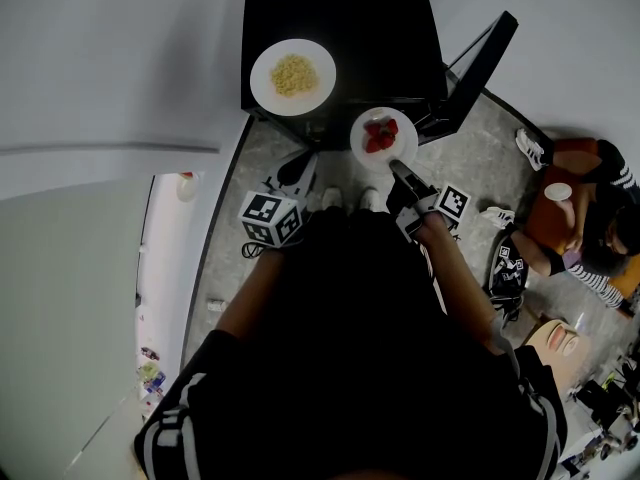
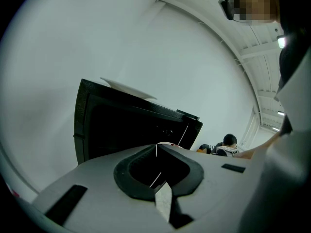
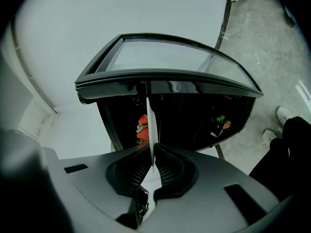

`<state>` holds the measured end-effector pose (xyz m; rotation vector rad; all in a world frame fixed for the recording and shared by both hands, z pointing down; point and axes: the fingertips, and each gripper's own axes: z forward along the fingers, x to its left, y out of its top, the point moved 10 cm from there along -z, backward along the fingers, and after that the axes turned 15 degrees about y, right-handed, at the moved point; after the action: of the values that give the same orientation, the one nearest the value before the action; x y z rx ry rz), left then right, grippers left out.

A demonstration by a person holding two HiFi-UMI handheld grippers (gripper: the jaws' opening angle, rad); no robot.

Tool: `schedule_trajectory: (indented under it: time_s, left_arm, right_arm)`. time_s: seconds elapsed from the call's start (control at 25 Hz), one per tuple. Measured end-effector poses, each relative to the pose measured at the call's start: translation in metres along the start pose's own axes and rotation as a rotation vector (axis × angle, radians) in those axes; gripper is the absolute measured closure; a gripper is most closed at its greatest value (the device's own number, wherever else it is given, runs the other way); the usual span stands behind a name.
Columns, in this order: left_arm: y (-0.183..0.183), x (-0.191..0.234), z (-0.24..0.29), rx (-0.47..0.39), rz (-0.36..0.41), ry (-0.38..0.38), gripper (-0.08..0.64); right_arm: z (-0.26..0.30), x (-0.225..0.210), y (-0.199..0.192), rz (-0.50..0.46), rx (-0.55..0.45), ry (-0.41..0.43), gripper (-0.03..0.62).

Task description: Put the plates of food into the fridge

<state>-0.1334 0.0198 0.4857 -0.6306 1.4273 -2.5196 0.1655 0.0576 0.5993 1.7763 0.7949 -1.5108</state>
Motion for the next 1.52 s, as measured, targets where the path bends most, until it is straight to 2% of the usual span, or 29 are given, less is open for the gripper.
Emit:
schedule_trajectory:
  time_s: [0.4,0.92,1.52]
  left_arm:
    - [0.003,0.004,0.004,0.004,0.004,0.009,0.537]
    - [0.004,0.006,0.007,0.007,-0.002,0.021,0.537]
    - [0.002,0.008,0.009,0.020,-0.007,0.020,0.537]
  right_arm:
    - [0.016,-0.014,0.007,0.009,-0.014,-0.020,0.555]
    - [0.034,-0.025,0.011,0.043,-0.087,-0.029,0.555]
    - [0.053,-0.029,0.021,0.007,-0.112,-0.025,0.555]
